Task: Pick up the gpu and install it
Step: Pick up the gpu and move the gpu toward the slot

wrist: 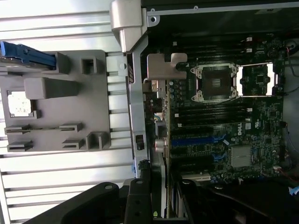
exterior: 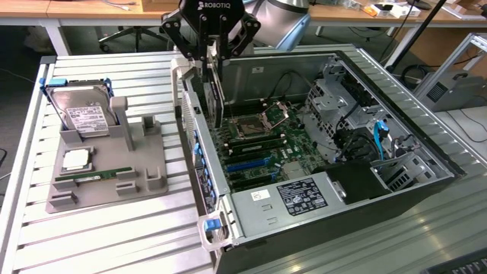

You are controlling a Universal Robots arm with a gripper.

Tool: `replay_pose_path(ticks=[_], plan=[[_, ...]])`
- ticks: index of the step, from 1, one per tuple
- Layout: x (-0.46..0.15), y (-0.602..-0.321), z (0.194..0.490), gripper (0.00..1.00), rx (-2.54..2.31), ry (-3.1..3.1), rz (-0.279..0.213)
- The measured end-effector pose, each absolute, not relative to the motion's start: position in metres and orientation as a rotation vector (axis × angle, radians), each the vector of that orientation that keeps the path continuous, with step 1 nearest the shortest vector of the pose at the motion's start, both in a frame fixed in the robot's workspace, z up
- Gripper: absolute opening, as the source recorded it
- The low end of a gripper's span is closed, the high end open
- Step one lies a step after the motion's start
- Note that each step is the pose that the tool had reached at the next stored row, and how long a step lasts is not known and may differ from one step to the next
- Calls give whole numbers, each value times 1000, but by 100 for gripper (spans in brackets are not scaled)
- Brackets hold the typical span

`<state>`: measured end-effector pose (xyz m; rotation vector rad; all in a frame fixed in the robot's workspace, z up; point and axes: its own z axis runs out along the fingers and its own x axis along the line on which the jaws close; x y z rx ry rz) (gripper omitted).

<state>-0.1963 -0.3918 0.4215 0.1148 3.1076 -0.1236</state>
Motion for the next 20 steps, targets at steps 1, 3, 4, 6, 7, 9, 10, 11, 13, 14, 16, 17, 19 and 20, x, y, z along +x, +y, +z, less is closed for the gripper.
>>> replay_pose_path(ticks=[1,3,4,6,7,9,10,11,13,14,16,17,19,20], plan=[[-194,-392,421,27,115,3108,-124],[-192,-392,421,27,115,3108,-124],[-190,-392,421,27,115,3108,-124],[-188,-392,421,27,115,3108,-125],[-187,-392,421,27,115,3108,-125],[-183,-392,421,27,115,3108,-126],[-181,-392,421,27,115,3108,-126],[-180,-392,421,27,115,3108,-126],[-177,-392,420,27,115,3107,-127],[-175,-392,420,27,115,3107,-128],[-172,-392,420,27,115,3107,-129],[-170,-392,420,27,115,3107,-131],[-167,-392,419,27,115,3107,-134],[-165,-392,419,27,115,3107,-135]])
